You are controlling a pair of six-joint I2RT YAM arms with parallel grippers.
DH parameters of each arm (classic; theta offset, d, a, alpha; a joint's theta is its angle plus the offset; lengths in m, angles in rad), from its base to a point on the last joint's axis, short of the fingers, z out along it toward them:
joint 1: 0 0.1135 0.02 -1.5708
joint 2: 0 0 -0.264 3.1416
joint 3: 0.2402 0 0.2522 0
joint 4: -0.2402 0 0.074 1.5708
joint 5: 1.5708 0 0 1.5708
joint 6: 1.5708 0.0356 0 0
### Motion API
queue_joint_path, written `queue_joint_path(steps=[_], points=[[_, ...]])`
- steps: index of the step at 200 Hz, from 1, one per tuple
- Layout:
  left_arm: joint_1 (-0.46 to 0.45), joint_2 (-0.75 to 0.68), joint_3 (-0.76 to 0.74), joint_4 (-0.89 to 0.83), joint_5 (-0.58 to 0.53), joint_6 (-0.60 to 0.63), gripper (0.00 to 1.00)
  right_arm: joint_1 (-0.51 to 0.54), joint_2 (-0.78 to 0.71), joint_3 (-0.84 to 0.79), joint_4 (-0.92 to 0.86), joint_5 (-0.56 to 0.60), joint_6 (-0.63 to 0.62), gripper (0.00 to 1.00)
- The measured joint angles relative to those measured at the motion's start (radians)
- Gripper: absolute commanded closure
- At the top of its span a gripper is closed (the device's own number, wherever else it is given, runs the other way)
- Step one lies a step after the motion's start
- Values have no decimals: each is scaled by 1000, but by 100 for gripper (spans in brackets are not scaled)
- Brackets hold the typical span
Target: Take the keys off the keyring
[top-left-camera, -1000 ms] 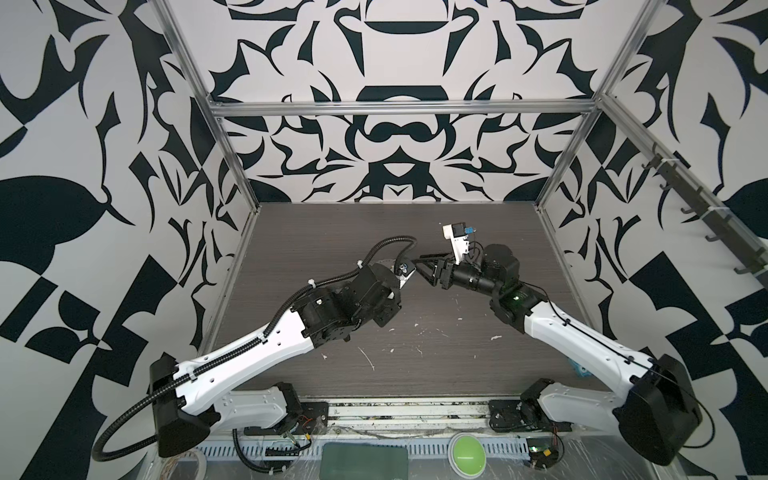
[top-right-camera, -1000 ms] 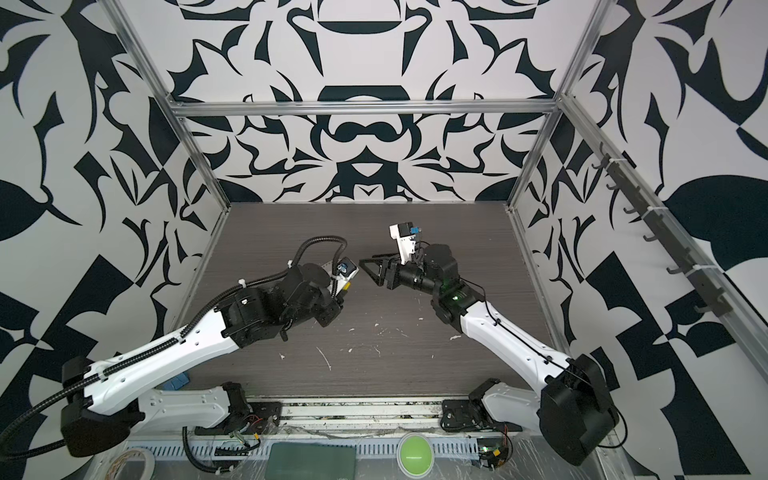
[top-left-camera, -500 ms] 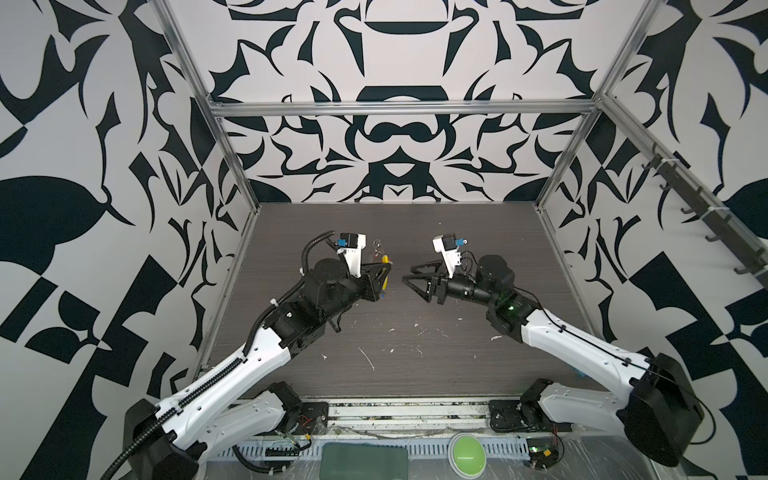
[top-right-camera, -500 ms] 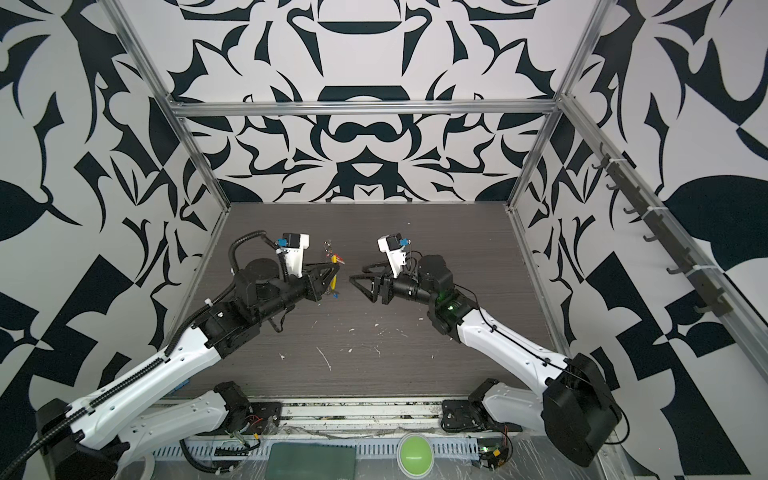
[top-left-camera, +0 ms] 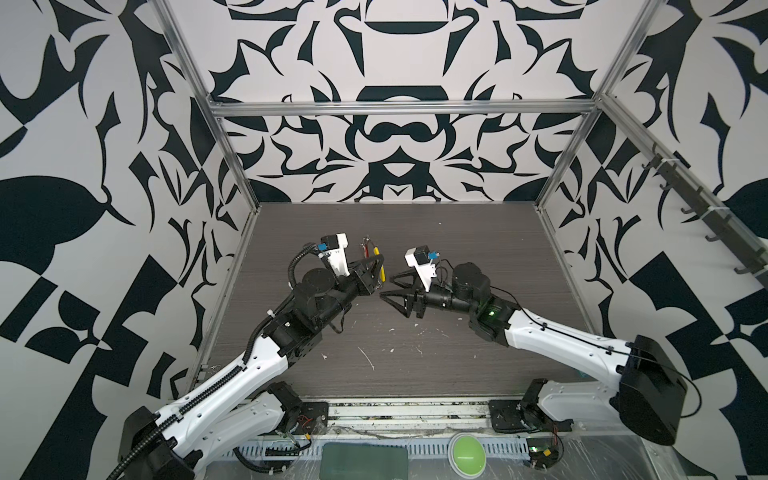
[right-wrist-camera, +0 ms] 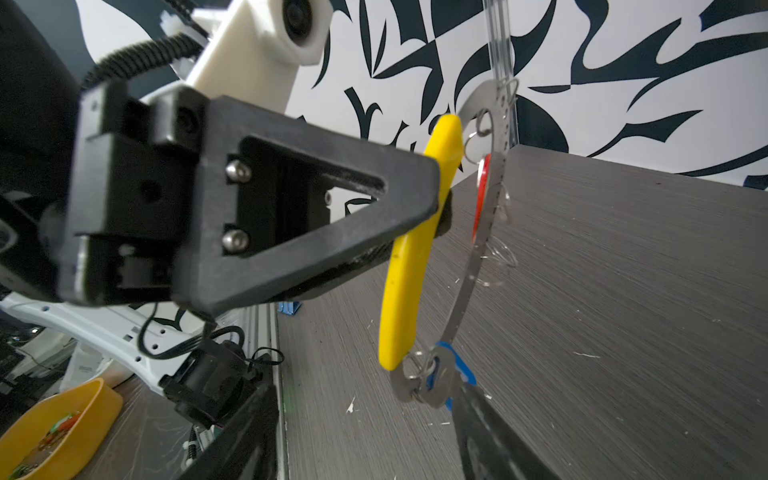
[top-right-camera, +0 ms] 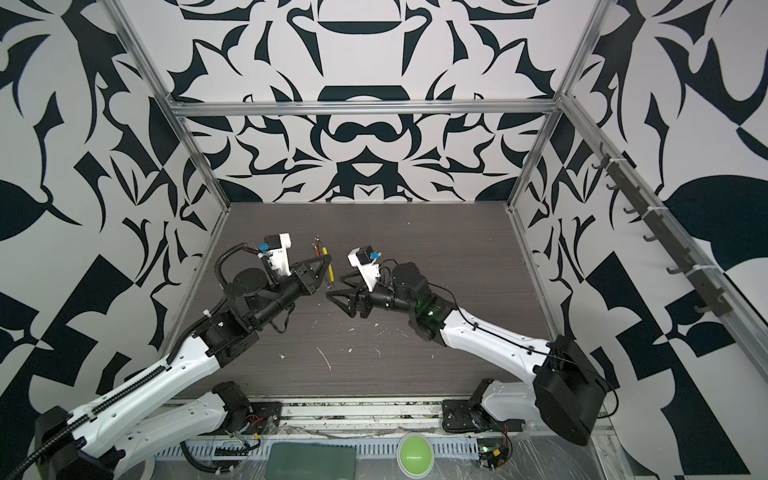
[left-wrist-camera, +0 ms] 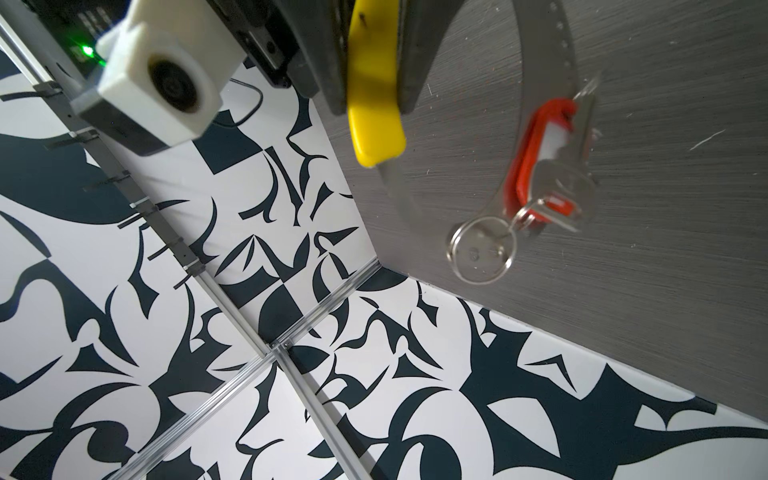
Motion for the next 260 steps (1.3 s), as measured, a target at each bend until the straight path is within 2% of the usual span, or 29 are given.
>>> queue_joint_path(steps=[44,102,135,159,171,187,203,230,260], points=[[0,-7,-12,6,-3,-25,100,26,37,48,-18,102,-43,41],[0,-10,-13,8,-3,-48,100,26,111,110,-29,149,-68,53],[1,-10,-17,10,-7,-65,100,28,127,131,-51,155,-82,70],[2,-8,-18,26,-11,-79,100,33,134,157,-65,153,-87,91],[3,-7,-18,29,-15,-84,84,35,134,171,-92,172,-91,100],[3,-7,-18,22,-19,-80,60,26,134,192,-143,170,-108,100],[3,-28,-16,-23,-26,-56,45,14,127,227,-251,179,-125,100],[6,-92,22,-152,-58,39,35,-9,134,384,-581,245,-194,100],[33,-137,72,-253,-67,153,33,-15,159,581,-870,312,-266,100]])
